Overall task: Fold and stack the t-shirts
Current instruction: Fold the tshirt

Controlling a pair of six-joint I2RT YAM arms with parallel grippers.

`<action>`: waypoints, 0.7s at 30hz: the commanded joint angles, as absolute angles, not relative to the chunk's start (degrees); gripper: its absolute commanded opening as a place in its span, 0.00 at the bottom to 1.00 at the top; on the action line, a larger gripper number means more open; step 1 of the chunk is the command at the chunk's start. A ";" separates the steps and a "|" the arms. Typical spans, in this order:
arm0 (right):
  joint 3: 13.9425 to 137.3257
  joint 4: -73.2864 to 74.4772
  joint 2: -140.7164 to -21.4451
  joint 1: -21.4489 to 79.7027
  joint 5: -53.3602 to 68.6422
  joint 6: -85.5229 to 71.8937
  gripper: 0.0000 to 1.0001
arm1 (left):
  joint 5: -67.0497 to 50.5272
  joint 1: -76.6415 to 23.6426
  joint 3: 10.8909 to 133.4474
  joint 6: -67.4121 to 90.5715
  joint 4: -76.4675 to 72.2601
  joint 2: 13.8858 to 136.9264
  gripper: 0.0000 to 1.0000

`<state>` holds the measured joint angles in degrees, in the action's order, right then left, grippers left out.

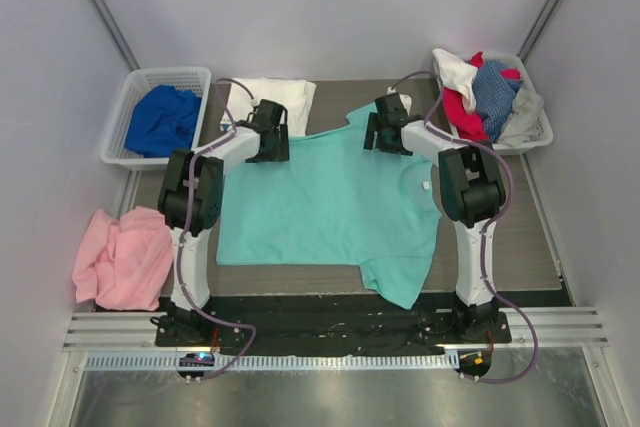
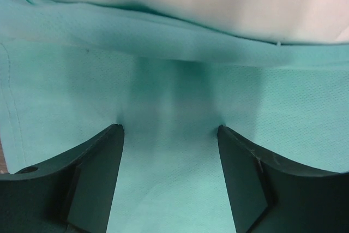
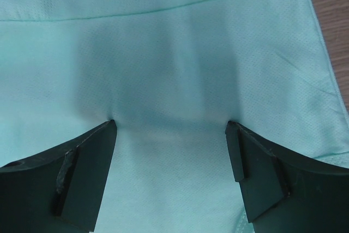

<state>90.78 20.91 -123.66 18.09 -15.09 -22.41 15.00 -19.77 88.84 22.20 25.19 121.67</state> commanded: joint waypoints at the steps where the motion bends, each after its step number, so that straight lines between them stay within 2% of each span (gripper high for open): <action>1: 94.56 21.97 -126.03 17.23 -13.80 -22.15 0.90 | 11.96 -17.41 90.79 22.68 27.07 124.63 0.74; 14: 99.40 22.06 -128.68 14.86 -14.24 -21.45 0.89 | 11.78 -15.12 98.95 19.69 29.52 128.23 0.73; 18: 99.67 21.89 -122.11 14.41 -14.94 -21.18 0.89 | 9.85 -15.21 102.39 19.51 30.76 124.90 0.75; 21: 96.70 22.23 -115.86 14.50 -15.82 -21.97 0.89 | 8.35 -15.38 101.61 20.83 30.94 117.27 0.76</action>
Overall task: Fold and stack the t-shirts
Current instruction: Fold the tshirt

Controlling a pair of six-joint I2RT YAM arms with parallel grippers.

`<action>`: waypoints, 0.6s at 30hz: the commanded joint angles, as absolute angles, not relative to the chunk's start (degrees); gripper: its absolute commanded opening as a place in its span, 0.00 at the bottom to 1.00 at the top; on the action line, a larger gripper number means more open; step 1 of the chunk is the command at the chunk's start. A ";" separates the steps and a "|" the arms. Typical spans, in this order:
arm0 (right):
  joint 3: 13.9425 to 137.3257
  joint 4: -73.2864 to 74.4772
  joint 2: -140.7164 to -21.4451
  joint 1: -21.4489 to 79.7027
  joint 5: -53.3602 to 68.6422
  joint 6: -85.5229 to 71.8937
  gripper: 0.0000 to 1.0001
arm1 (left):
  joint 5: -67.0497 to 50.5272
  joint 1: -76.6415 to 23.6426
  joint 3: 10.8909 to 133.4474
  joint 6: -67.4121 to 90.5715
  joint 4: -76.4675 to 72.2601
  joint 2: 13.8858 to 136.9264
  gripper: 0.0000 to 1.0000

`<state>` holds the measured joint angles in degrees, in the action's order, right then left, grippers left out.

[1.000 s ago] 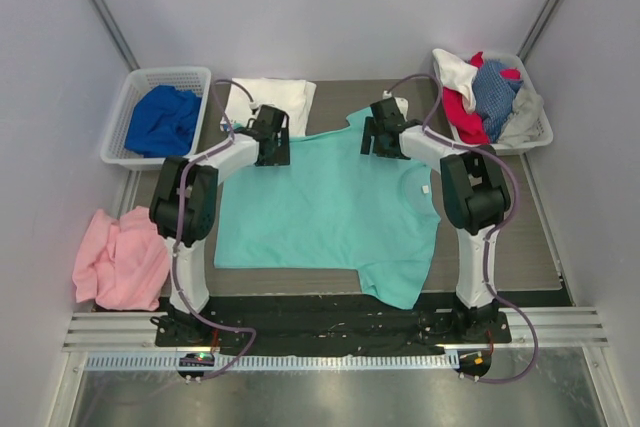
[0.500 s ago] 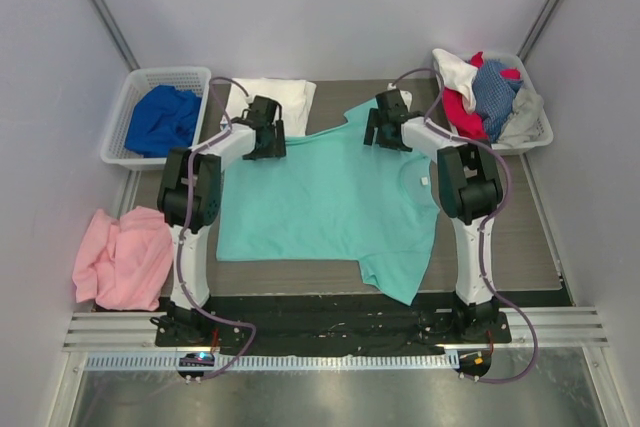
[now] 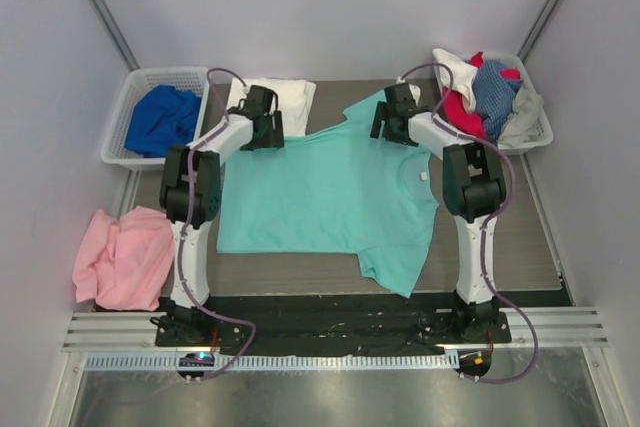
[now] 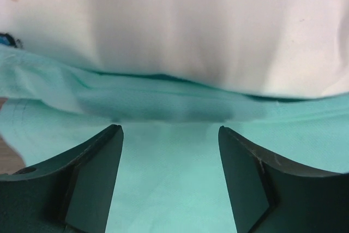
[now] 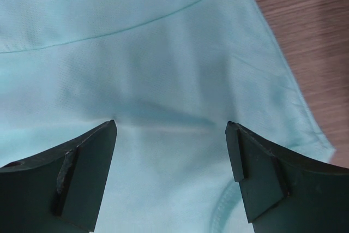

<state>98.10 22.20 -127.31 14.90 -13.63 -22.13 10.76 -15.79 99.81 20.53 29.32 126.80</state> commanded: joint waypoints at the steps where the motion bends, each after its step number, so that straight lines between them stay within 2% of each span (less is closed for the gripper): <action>1: 95.20 22.41 -110.79 14.50 -16.52 -22.58 0.89 | 8.52 -15.47 99.34 21.70 30.68 112.03 0.77; 3: 88.55 22.94 -105.67 14.68 -16.96 -24.60 0.89 | 9.57 -15.99 95.12 23.19 30.41 106.46 0.80; 6: 77.14 25.31 -95.04 15.46 -18.81 -28.46 0.88 | 10.19 -16.52 80.64 28.11 28.48 93.29 0.82; 9: 64.57 27.50 -84.49 18.18 -19.86 -31.54 0.86 | 12.04 -17.75 58.71 33.74 25.24 79.57 0.81; 12: 54.89 32.07 -74.47 21.52 -21.18 -35.75 0.86 | 13.71 -19.77 46.46 38.40 26.27 67.79 0.80; 14: 51.61 36.97 -67.89 23.02 -21.44 -41.02 0.86 | 14.67 -21.35 42.12 41.29 27.15 60.60 0.80; 18: 44.75 44.81 -59.44 28.20 -24.25 -51.13 0.86 | 16.96 -22.41 36.92 43.50 31.19 53.98 0.79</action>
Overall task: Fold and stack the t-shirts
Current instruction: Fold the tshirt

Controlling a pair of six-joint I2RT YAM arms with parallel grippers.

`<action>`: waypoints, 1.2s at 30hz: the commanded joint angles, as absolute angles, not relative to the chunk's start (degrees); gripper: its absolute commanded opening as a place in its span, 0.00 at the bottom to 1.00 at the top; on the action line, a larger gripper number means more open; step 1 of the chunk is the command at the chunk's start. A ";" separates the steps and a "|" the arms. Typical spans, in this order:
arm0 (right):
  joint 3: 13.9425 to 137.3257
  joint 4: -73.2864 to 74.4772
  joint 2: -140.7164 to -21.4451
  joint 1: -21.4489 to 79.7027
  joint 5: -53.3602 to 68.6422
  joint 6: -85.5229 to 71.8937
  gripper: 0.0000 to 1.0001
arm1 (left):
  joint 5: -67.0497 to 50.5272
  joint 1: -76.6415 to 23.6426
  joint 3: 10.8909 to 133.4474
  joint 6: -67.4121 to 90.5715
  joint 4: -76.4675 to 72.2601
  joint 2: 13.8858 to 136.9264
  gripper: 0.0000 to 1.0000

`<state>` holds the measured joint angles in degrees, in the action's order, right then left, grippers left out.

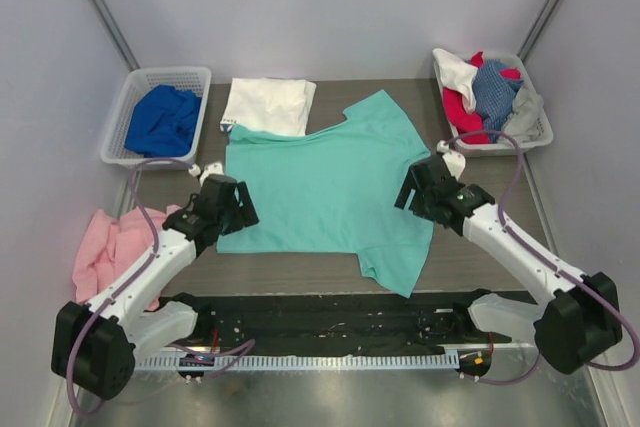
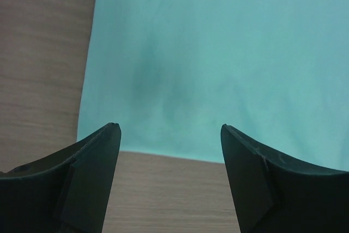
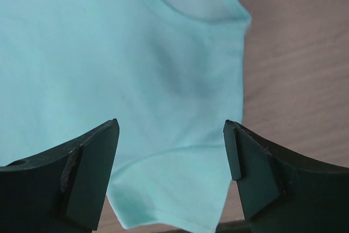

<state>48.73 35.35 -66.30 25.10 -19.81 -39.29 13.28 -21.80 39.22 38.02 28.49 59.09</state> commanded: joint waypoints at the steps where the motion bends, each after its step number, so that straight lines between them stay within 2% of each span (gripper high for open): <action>1: 43.95 46.13 -58.28 30.56 -24.87 -55.07 0.86 | 17.48 -22.50 36.91 43.59 32.07 53.44 0.79; 10: 36.48 56.69 -52.21 41.74 -26.98 -72.14 0.81 | 16.52 -22.59 39.20 42.37 34.37 53.17 0.79; 21: 33.57 60.03 -55.02 61.33 -29.09 -90.96 0.76 | 14.94 -22.59 40.69 40.25 34.01 53.70 0.79; 25: 33.58 58.45 -57.30 62.31 -29.45 -92.11 0.75 | 14.68 -22.59 40.61 40.17 34.01 53.35 0.80; 36: 30.24 57.04 -55.72 62.75 -27.25 -94.04 0.66 | 14.24 -22.59 40.34 39.90 34.01 52.82 0.80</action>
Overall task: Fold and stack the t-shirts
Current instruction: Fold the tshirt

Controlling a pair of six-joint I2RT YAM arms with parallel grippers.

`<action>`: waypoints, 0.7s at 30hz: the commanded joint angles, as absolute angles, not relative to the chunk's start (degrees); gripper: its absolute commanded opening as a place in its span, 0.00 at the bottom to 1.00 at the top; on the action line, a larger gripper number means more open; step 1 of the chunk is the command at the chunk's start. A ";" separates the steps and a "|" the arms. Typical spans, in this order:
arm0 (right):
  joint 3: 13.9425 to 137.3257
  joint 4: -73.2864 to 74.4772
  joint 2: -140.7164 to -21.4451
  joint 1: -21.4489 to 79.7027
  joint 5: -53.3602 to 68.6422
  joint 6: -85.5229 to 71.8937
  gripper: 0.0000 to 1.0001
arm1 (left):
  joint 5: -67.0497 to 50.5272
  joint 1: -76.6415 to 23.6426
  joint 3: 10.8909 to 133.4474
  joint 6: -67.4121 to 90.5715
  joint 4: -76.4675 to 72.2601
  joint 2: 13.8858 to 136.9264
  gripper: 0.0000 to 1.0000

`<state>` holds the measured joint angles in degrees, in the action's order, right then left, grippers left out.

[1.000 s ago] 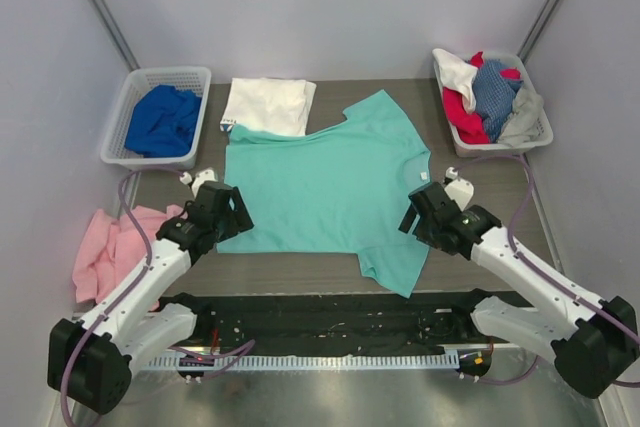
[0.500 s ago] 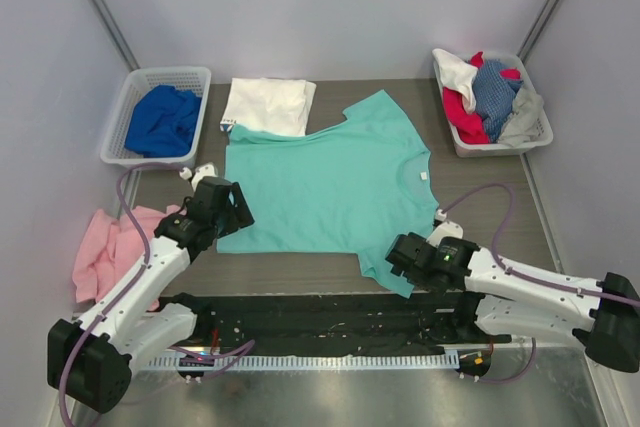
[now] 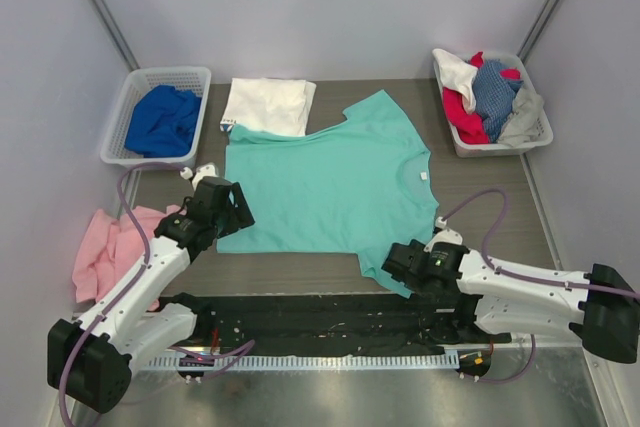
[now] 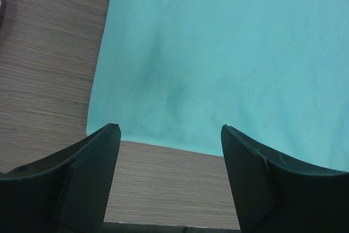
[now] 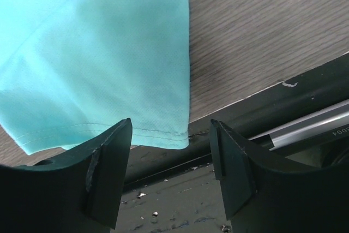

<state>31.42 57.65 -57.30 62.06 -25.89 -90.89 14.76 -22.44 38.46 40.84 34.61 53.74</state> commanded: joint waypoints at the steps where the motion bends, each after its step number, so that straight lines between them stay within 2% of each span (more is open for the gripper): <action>1: 30.06 56.87 -55.81 62.75 -26.90 -94.13 0.66 | 14.24 -22.59 40.34 39.82 34.01 52.82 0.80; 8: 28.66 55.02 -56.77 64.34 -25.93 -95.19 0.65 | 14.24 -22.59 40.61 39.46 34.37 53.17 0.80; 21: 26.37 53.52 -56.08 64.78 -25.22 -95.80 0.54 | 14.41 -22.59 40.69 39.29 34.63 53.61 0.80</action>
